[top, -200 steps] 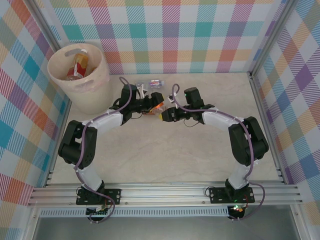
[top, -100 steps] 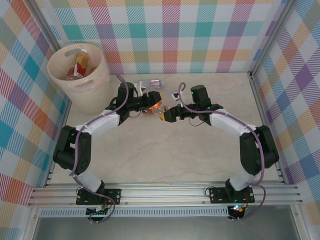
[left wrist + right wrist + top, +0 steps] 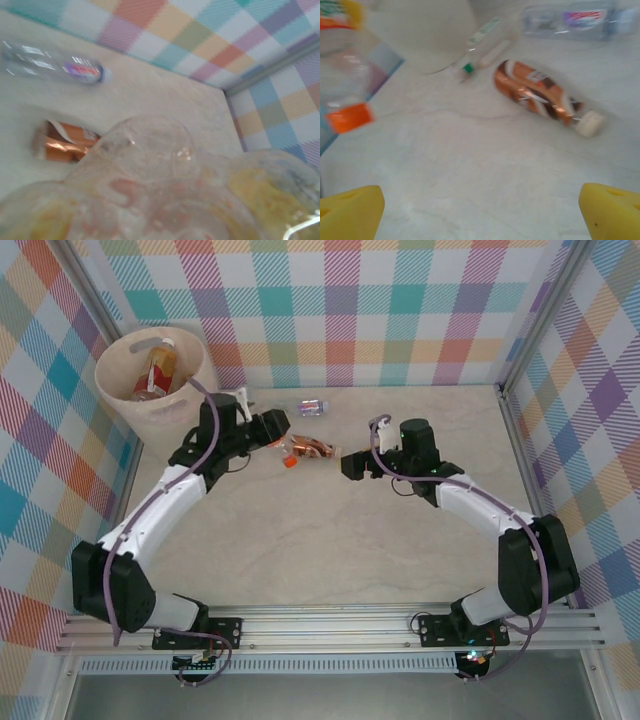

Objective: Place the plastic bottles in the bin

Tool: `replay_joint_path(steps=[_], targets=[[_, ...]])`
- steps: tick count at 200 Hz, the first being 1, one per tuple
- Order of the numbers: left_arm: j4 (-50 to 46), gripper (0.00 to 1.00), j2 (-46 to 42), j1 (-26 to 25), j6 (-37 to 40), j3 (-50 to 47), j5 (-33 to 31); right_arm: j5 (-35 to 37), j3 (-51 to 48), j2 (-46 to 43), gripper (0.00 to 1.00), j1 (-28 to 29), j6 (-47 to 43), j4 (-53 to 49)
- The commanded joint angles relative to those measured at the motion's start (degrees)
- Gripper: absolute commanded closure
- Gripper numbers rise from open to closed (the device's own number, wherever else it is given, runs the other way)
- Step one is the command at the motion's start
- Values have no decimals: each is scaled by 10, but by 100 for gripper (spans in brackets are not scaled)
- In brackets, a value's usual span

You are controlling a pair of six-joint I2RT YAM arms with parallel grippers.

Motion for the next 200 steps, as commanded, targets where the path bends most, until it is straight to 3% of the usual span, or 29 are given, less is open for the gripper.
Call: replay_joint_path(steps=[1, 63, 123, 155, 200], targets=[[-88, 49, -36, 13, 61, 52, -118, 113, 16, 13, 0, -1, 42, 17], [-82, 49, -44, 20, 155, 141, -279, 135, 36, 39, 0, -1, 90, 8], [58, 48, -13, 55, 294, 164, -423, 143, 33, 33, 0, -1, 84, -6], [75, 48, 42, 125, 300, 228, -403, 135, 38, 37, 0, -1, 84, -7], [81, 48, 136, 173, 305, 282, -346, 131, 41, 40, 0, -1, 86, -8]])
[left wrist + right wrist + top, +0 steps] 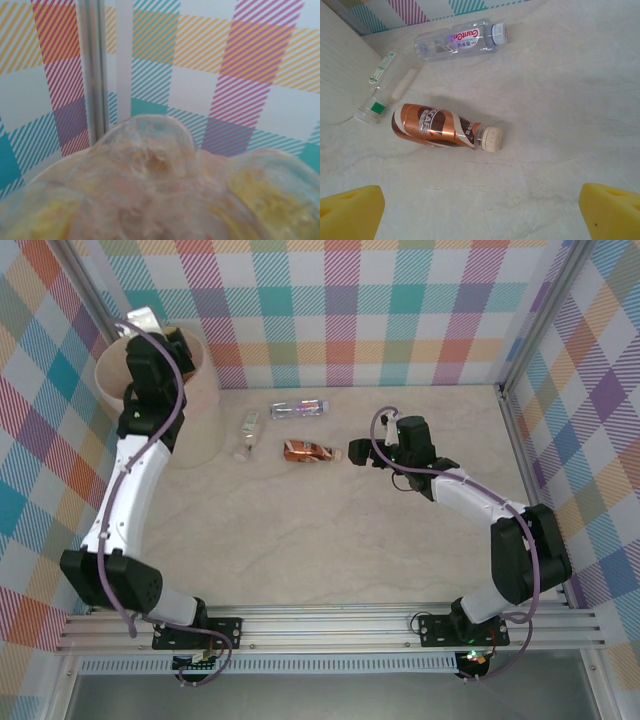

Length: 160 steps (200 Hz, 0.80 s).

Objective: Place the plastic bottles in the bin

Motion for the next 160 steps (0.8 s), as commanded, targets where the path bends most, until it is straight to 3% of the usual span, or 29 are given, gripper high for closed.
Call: replay_joint_path(steps=[1, 36, 57, 82, 93, 160], targets=[[28, 48, 39, 16, 14, 13, 36, -7, 17, 2, 0, 0, 8, -1], [-29, 45, 115, 31, -13, 71, 37, -12, 25, 2, 0, 0, 6, -17], [-145, 39, 147, 35, -56, 124, 71, -21, 26, 1, 0, 0, 0, -24], [-284, 21, 192, 37, -79, 219, 110, -132, 45, 24, 0, 0, -57, -41], [-317, 18, 204, 37, -80, 250, 114, -160, 63, 41, 0, 2, -73, -60], [-334, 1, 194, 39, -86, 260, 154, -165, 82, 85, 0, 10, -78, -59]])
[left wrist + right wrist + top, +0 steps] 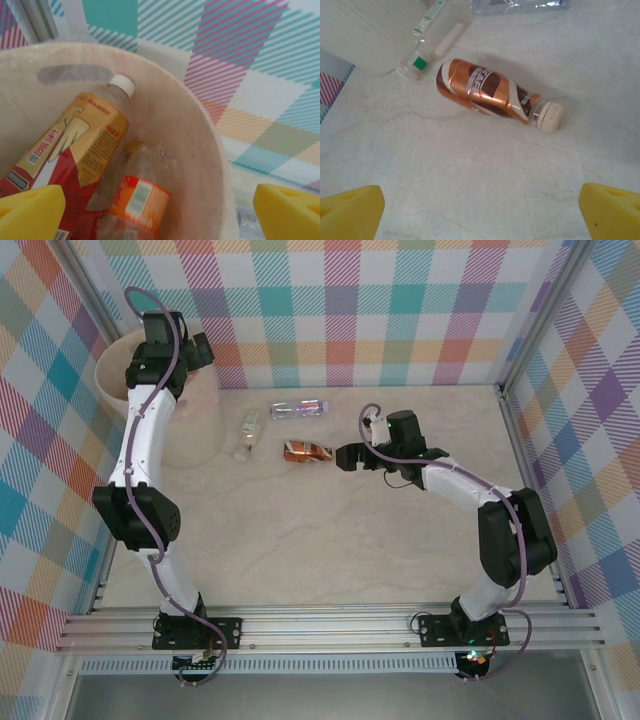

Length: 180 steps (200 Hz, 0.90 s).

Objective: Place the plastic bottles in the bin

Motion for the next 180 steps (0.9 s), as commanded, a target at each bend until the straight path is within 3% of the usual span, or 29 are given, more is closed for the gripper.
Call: replay_joint_path(steps=[1, 37, 85, 145, 180], targets=[[-27, 1, -14, 9, -9, 11, 35, -22, 22, 16, 0, 6, -24, -11], [-32, 0, -23, 9, -30, 7, 84, -22, 29, 36, 0, 13, -54, -17], [-24, 0, -64, 9, -75, -30, 189, -14, 119, 116, 0, 18, -184, -102], [86, 0, -192, 5, -190, -208, 298, 21, 262, 222, 0, 38, -379, -225], [155, 0, -265, -22, -259, -338, 305, 96, 322, 280, 1, 61, -467, -258]])
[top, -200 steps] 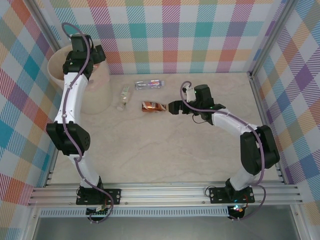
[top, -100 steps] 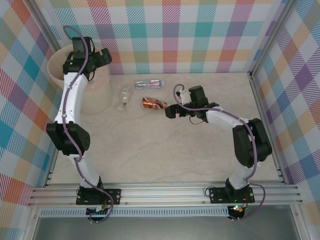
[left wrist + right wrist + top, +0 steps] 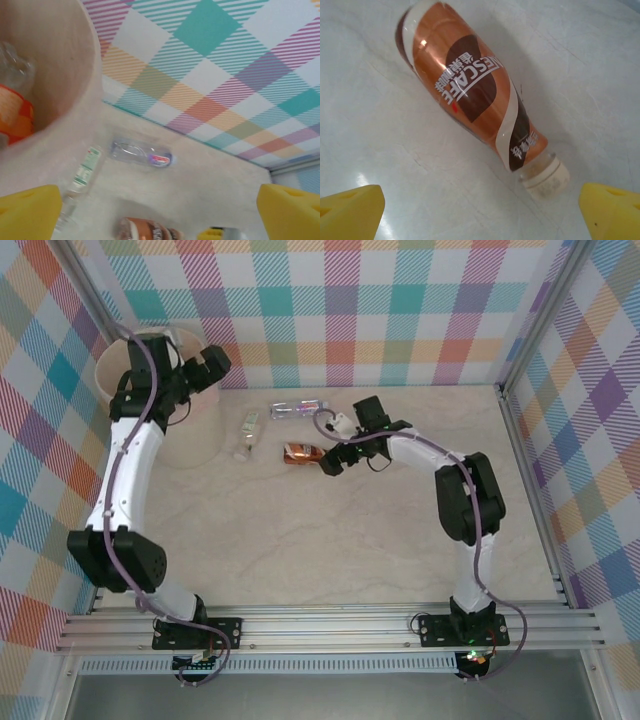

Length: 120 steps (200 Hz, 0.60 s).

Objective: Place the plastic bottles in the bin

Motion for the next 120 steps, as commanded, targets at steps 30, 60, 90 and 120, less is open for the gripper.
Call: replay_joint_path(steps=[30, 60, 90, 120], targets=[[66, 0, -96, -39, -91, -150, 3, 87, 94, 81, 5, 21, -116, -60], [71, 0, -148, -47, -119, -235, -1, 108, 121, 118, 5, 27, -168, -60], [27, 0, -174, -48, -115, -278, -27, 125, 175, 166, 8, 35, -222, -92], [10, 0, -188, -48, -116, -310, -47, 124, 204, 189, 30, 40, -234, -113]])
